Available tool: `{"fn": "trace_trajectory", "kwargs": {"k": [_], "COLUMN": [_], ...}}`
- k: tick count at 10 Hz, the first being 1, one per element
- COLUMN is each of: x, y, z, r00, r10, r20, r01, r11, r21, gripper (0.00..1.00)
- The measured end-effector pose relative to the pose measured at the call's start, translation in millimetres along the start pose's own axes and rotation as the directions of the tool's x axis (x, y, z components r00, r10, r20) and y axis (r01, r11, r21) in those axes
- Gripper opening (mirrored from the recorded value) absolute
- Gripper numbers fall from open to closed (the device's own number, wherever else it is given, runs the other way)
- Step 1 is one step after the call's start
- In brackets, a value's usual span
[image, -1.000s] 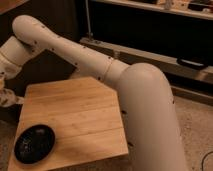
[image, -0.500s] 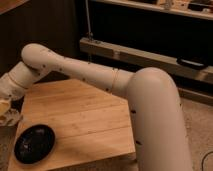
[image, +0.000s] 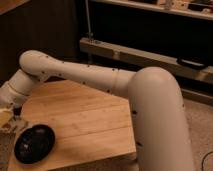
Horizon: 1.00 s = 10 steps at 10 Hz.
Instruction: Place the bottle in the ceramic bowl
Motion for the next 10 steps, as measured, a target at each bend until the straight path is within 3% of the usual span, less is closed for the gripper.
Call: {"fn": "trace_trajectory", "kwargs": {"k": [1, 4, 10], "x": [10.8, 40.5, 57.2], "y": [5.3, 18.4, 22.8], "z": [3.3, 9.0, 26.9], "r00": [1.000, 0.998, 0.996], "r10": [0.018, 0.060, 0.073], "r20": [-0.021, -0.026, -0.048], "r01": [-0.018, -0.060, -0.075], "r11": [1.000, 0.998, 0.997], "r21": [-0.009, -0.005, -0.027], "gripper": [0.09, 0.09, 0.09]}}
